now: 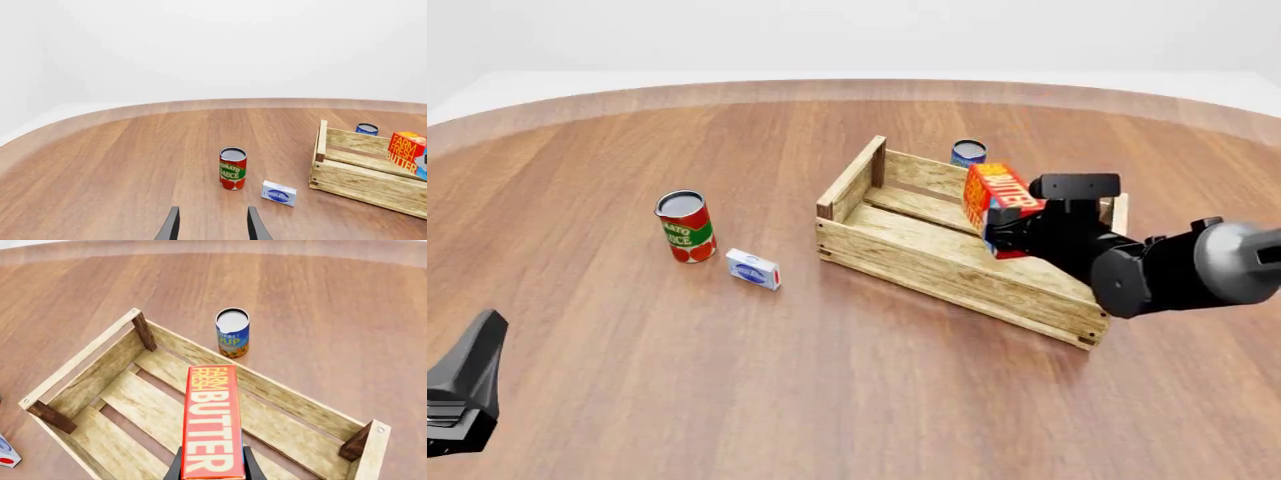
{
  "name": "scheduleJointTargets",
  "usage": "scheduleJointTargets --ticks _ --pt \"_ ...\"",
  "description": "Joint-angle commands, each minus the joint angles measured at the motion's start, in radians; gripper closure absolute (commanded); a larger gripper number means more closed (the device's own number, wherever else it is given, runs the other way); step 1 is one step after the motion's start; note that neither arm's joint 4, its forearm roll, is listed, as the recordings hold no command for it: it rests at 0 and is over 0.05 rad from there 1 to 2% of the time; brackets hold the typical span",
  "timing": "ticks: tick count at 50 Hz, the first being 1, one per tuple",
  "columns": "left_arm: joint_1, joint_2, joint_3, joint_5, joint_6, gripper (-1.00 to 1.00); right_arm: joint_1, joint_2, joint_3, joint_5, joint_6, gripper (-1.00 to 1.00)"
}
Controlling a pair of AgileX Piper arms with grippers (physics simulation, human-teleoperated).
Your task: Pick up the butter and put it in the tray.
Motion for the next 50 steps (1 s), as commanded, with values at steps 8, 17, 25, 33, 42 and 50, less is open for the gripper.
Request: scheduleJointTargets --ticks 8,17,25,33,42,50 --pt "0.0 0.0 0.0 0.0 0.0 -1.0 0.006 -0.007 -0.009 -0.01 0.029 1.0" --pt "0.0 0.0 0.0 0.0 0.0 -1.0 -0.003 -0.009 -0.007 -0.007 0.025 -1.0" --pt "0.0 0.0 0.0 0.0 0.0 -1.0 -0.006 -0.01 -0.01 -0.006 0.025 -1.0" --pt "0.0 0.0 0.0 0.0 0.0 -1.0 -0.002 -0.017 -0.012 -0.002 0.025 -1.0" --pt "0.0 0.0 0.0 0.0 0.0 -1.0 -0.004 -0.042 -0.008 0.008 0.021 -1.0" --pt "0.0 0.0 0.0 0.0 0.0 -1.0 -0.004 -0.069 -0.001 0.023 0.011 -1.0"
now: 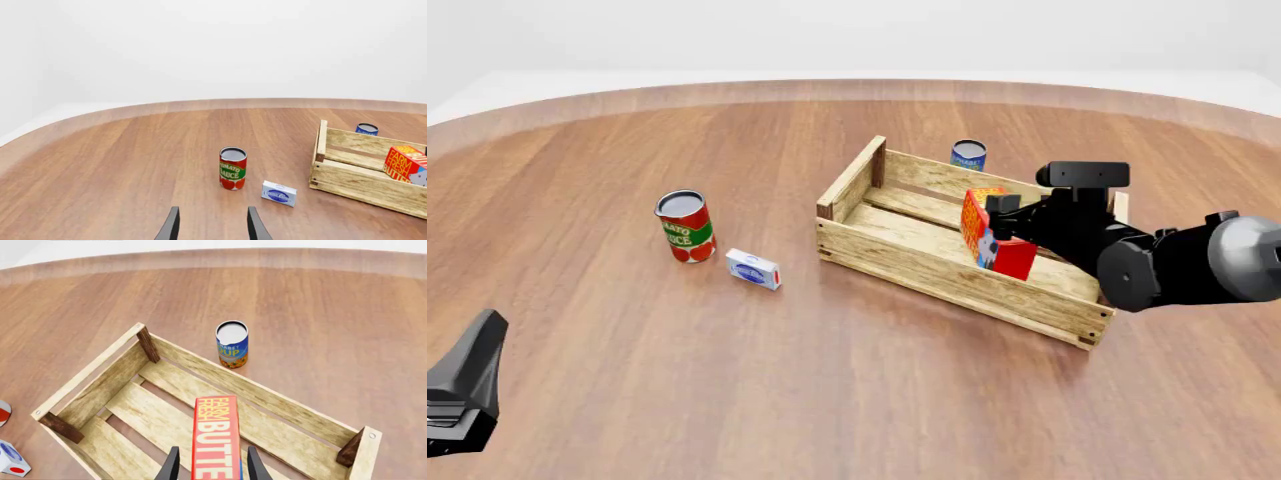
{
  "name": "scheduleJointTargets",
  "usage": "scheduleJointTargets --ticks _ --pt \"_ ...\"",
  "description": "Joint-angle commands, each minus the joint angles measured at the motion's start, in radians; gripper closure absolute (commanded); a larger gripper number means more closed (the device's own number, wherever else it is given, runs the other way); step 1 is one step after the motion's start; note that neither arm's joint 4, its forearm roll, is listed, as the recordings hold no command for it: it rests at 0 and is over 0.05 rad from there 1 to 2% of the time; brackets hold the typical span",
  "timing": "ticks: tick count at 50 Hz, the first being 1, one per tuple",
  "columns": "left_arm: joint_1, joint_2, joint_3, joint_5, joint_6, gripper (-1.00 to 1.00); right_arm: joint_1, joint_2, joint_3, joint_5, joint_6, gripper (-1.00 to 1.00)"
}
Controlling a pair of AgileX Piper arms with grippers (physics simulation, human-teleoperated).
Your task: Pick up the butter and put it in the tray.
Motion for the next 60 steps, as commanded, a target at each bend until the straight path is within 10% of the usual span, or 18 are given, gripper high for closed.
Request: scheduleJointTargets --ticks 1,60 --pt "0.0 0.0 0.0 0.0 0.0 -1.0 -0.002 -0.036 0.008 0.018 -0.009 -1.0" --pt "0.0 0.0 0.0 0.0 0.0 -1.0 -0.016 -0.196 0.086 0.063 -0.04 -1.0"
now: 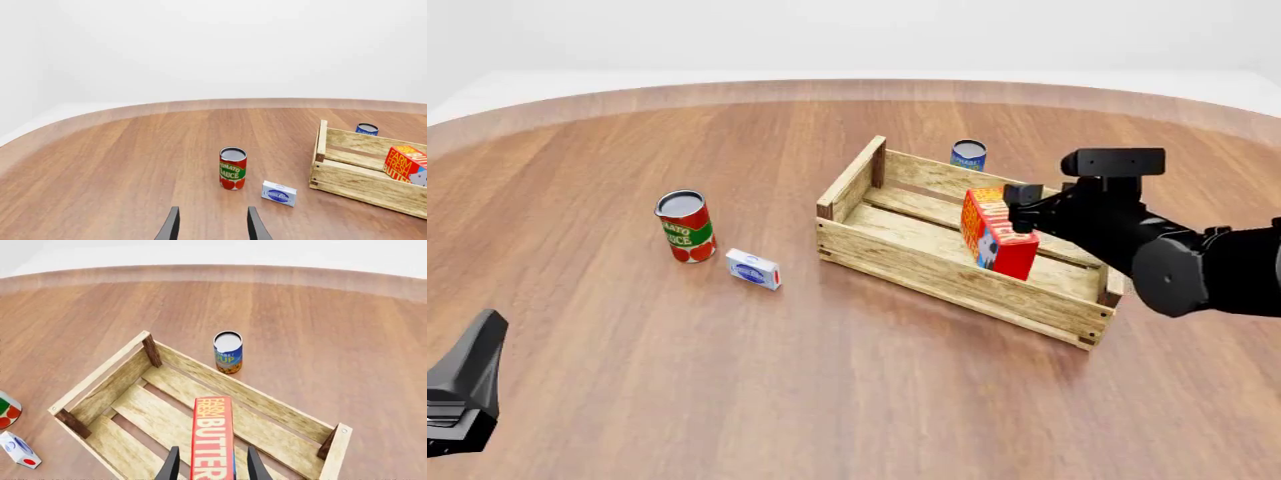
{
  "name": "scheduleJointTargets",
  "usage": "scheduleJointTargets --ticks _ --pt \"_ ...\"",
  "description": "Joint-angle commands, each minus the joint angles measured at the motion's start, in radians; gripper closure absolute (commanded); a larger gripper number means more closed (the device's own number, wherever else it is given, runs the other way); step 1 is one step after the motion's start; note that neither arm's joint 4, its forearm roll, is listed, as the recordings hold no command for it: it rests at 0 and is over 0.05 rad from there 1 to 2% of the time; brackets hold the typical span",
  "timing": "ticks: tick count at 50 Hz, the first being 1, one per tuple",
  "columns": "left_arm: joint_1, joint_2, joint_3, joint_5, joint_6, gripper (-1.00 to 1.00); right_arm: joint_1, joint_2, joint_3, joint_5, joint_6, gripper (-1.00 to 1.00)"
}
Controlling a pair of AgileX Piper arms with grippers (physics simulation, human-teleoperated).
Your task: Pick up the butter and put it in the tray.
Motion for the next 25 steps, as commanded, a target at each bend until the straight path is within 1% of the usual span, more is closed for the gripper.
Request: scheduleJointTargets --ticks 1,16,19,25 --pt "0.0 0.0 0.0 0.0 0.0 -1.0 -0.005 -0.039 0.027 0.001 -0.005 -1.0" --pt "0.0 0.0 0.0 0.0 0.0 -1.0 -0.018 -0.088 0.064 -0.005 -0.006 -1.0" --pt "0.0 0.0 0.0 0.0 0.0 -1.0 -0.023 -0.09 0.065 0.003 -0.025 -1.0" --pt "0.0 0.0 0.0 0.0 0.0 -1.0 -0.026 -0.106 0.076 0.003 -0.023 -1.0"
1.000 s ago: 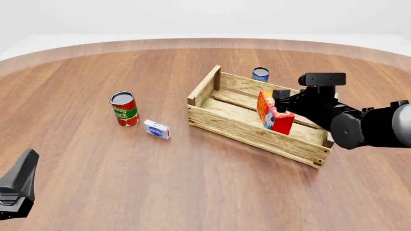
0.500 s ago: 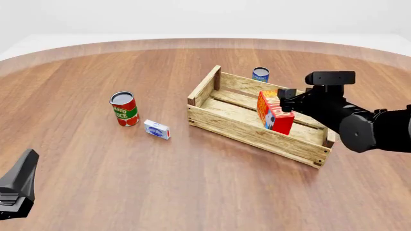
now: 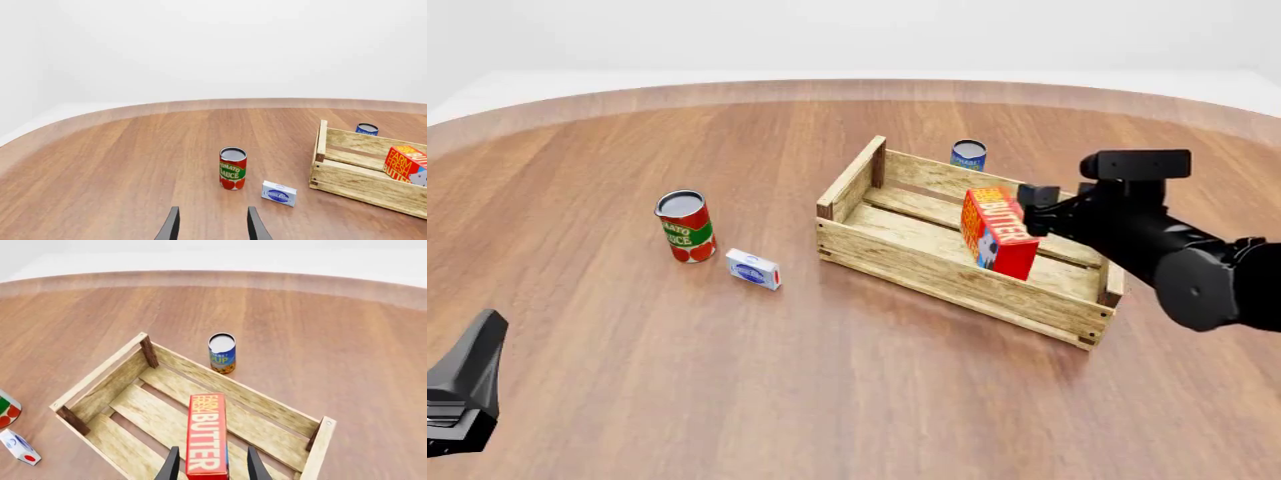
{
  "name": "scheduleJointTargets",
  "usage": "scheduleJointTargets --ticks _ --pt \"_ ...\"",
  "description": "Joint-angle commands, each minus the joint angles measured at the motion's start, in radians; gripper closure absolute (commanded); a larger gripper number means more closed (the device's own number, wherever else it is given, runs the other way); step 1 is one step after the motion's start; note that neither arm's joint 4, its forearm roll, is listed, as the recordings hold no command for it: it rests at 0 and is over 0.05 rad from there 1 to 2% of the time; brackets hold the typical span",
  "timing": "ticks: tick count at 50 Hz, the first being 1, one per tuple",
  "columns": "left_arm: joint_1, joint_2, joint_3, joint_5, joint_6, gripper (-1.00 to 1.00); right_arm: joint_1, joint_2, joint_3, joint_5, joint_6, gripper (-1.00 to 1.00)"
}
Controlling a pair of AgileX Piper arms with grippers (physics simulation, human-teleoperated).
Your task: Pick up the butter and put it in the tray.
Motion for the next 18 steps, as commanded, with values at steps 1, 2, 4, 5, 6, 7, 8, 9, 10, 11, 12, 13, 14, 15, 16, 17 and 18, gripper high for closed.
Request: scheduleJointTargets --ticks 1,2,4,5,6,7,8,9,10,11,12,13,14,15,16,17,18 --pt "0.0 0.0 0.0 0.0 0.0 -1.0 -0.009 -0.028 0.02 0.005 -0.011 -1.0" --pt "0.0 0.0 0.0 0.0 0.0 -1.0 -0.01 -0.03 0.021 0.005 -0.011 -1.0" --pt "0.0 0.0 0.0 0.0 0.0 -1.0 -0.013 -0.036 0.026 0.006 -0.012 -1.0" --pt "0.0 0.0 0.0 0.0 0.0 -1.0 -0.016 -0.04 0.029 0.005 -0.011 -1.0" --pt "0.0 0.0 0.0 0.0 0.0 -1.0 -0.016 -0.043 0.032 0.005 -0.011 -1.0" --pt "0.0 0.0 0.0 0.0 0.0 -1.0 -0.018 -0.046 0.034 0.005 -0.011 -1.0" --pt "0.0 0.0 0.0 0.0 0.0 -1.0 -0.018 -0.046 0.034 0.005 -0.011 -1.0" --pt "0.0 0.0 0.0 0.0 0.0 -1.0 -0.02 -0.05 0.037 0.005 -0.012 -1.0" --pt "0.0 0.0 0.0 0.0 0.0 -1.0 -0.021 -0.053 0.039 0.006 -0.012 -1.0" --pt "0.0 0.0 0.0 0.0 0.0 -1.0 -0.022 -0.057 0.042 0.006 -0.012 -1.0" --pt "0.0 0.0 0.0 0.0 0.0 -1.0 -0.023 -0.059 0.044 0.007 -0.012 -1.0" --pt "0.0 0.0 0.0 0.0 0.0 -1.0 -0.025 -0.065 0.047 0.008 -0.012 -1.0" --pt "0.0 0.0 0.0 0.0 0.0 -1.0 -0.026 -0.068 0.049 0.008 -0.013 -1.0" --pt "0.0 0.0 0.0 0.0 0.0 -1.0 -0.027 -0.072 0.053 0.008 -0.012 -1.0" --pt "0.0 0.0 0.0 0.0 0.0 -1.0 -0.027 -0.072 0.053 0.008 -0.012 -1.0" --pt "0.0 0.0 0.0 0.0 0.0 -1.0 -0.028 -0.079 0.06 0.009 -0.012 -1.0" --pt "0.0 0.0 0.0 0.0 0.0 -1.0 -0.03 -0.083 0.062 0.009 -0.012 -1.0"
